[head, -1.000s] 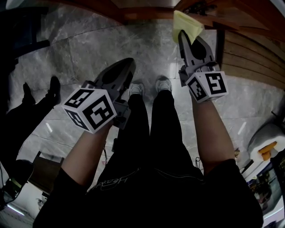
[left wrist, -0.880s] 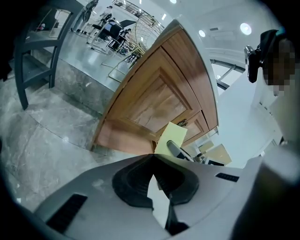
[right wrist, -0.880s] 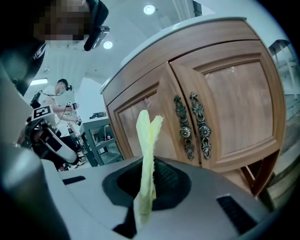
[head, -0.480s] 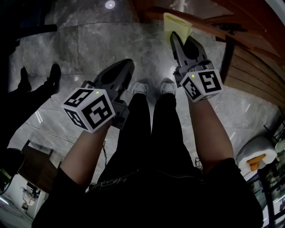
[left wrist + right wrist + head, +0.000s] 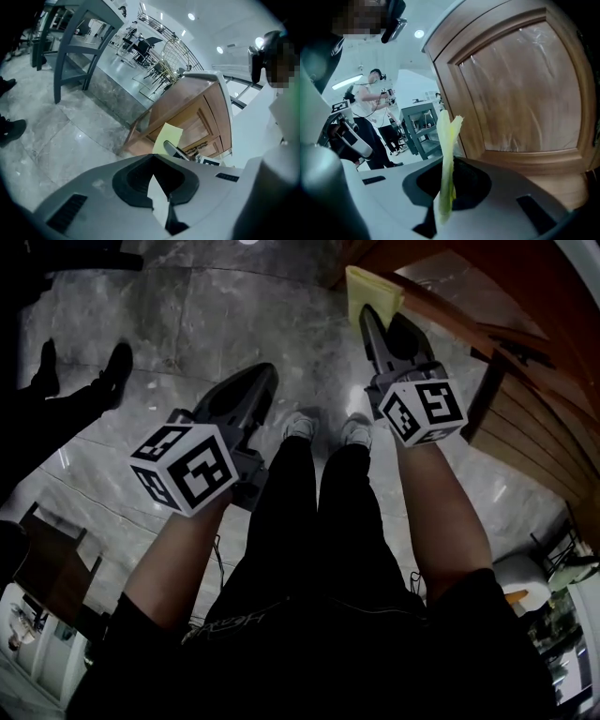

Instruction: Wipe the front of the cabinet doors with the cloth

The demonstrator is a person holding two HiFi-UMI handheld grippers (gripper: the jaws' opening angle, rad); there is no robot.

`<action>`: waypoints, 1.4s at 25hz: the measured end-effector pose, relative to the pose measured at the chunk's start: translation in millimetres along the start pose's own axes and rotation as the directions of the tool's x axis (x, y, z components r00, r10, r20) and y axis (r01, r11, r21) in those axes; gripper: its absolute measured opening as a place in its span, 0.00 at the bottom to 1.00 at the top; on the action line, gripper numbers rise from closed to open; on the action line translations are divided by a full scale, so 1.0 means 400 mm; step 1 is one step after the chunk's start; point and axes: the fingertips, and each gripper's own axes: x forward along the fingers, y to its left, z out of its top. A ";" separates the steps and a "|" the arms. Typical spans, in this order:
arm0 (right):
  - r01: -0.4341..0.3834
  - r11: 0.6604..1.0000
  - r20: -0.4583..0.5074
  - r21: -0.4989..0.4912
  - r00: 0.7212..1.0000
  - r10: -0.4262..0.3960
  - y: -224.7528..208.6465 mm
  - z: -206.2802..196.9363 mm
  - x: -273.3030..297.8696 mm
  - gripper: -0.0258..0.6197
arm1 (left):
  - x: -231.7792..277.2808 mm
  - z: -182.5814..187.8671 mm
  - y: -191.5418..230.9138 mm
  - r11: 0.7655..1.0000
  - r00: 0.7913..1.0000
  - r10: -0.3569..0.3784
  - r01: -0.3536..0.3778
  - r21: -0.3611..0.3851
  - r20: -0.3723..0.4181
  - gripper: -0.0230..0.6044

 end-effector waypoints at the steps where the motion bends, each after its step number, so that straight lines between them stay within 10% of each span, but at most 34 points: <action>1: -0.005 1.000 -0.005 0.000 1.000 0.005 0.003 -0.001 0.013 0.10 | -0.007 0.001 0.008 1.000 1.000 0.006 -0.006 -0.006 0.006 0.05; 35: 0.159 0.983 -0.027 0.087 0.987 -0.157 -0.222 -0.023 -0.083 0.10 | 0.063 -0.050 -0.085 0.999 0.999 0.031 -0.031 -0.006 -0.019 0.05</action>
